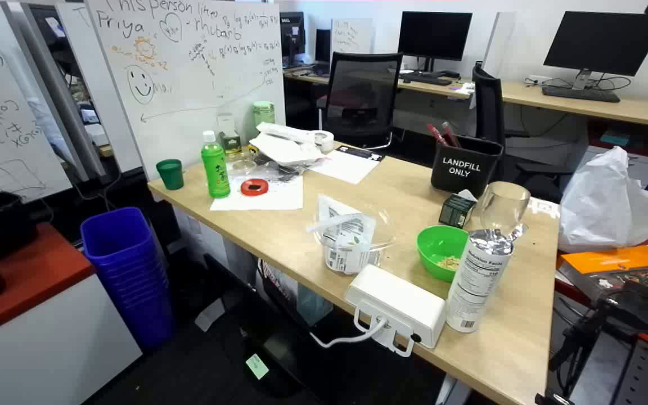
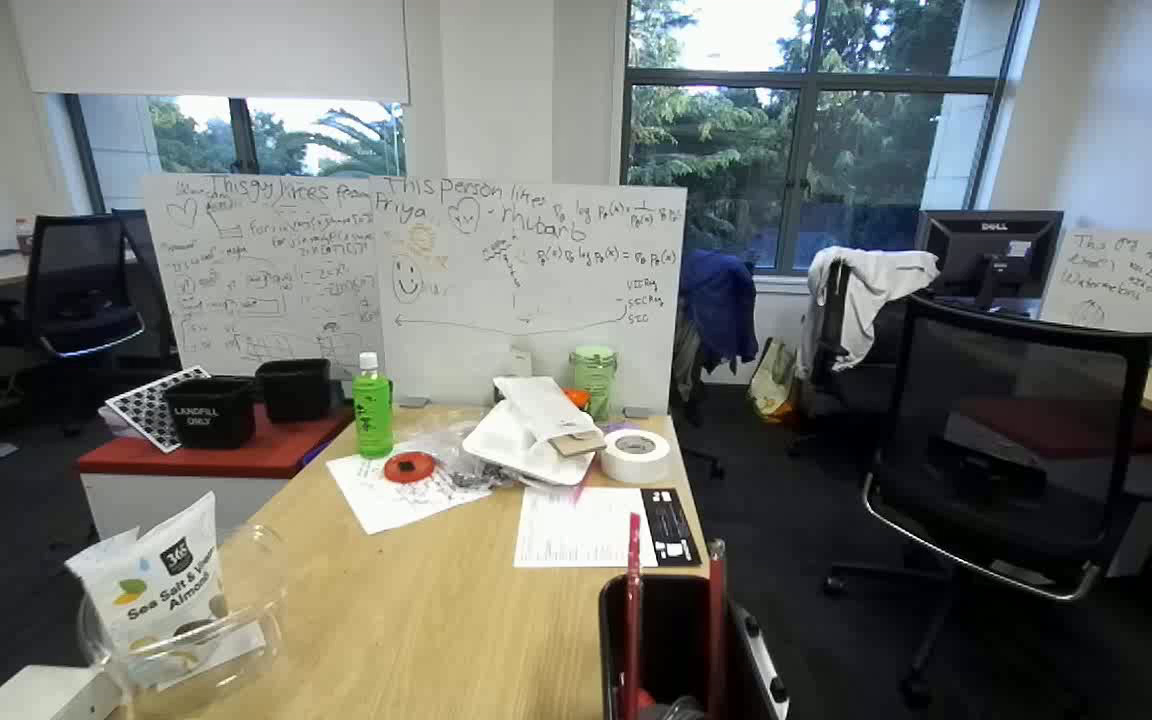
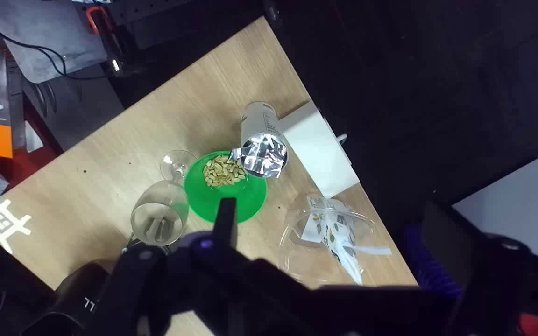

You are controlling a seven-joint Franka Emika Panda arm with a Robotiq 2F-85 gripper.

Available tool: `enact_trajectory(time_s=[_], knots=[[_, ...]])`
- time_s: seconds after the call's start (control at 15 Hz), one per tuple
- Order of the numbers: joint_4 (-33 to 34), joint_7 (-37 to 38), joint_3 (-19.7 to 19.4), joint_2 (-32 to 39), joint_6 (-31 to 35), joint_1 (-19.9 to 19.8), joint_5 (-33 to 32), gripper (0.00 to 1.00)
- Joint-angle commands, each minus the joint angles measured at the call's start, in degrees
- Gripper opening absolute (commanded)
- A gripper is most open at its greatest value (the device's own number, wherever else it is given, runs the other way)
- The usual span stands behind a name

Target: Move the clear bowl to the right

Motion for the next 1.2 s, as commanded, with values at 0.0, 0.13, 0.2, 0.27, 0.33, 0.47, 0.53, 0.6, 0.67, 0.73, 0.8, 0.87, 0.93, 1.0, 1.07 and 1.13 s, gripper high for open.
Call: enact_trajectory(time_s=[0.0, 0.13, 0.2, 0.27, 0.33, 0.47, 0.53, 0.6, 0.67, 0.73, 0.8, 0.87, 0.93, 1.0, 1.07, 1.13], knots=[[0.2, -0.45, 0.44, -0.03, -0.25, -0.77, 0.37, 1.0], [0.2, -0.45, 0.44, -0.03, -0.25, -0.77, 0.37, 1.0], [0.2, -0.45, 0.44, -0.03, -0.25, -0.77, 0.37, 1.0], [0.2, -0.45, 0.44, -0.03, -0.25, -0.77, 0.37, 1.0], [0.2, -0.45, 0.44, -0.03, -0.25, -0.77, 0.37, 1.0], [0.2, -0.45, 0.44, -0.03, -0.25, -0.77, 0.37, 1.0], [0.2, -0.45, 0.44, -0.03, -0.25, -0.77, 0.37, 1.0], [0.2, -0.45, 0.44, -0.03, -0.25, -0.77, 0.37, 1.0], [0.2, -0.45, 0.44, -0.03, -0.25, -0.77, 0.37, 1.0], [0.2, -0.45, 0.44, -0.03, -0.25, -0.77, 0.37, 1.0], [0.41, -0.57, 0.51, 0.31, 0.26, -0.72, 0.44, 1.0], [0.63, -0.63, 0.59, 0.7, 0.64, -0.71, 0.47, 1.0], [1.04, -0.81, 0.73, 1.33, 1.15, -0.74, 0.3, 1.0], [1.43, -0.87, 0.86, 1.99, 1.54, -0.73, 0.32, 1.0], [1.77, -1.07, 1.06, 2.69, 2.1, -0.61, 0.28, 1.0], [2.12, -1.13, 1.44, 3.61, 2.74, -0.56, 0.08, 1.0]])
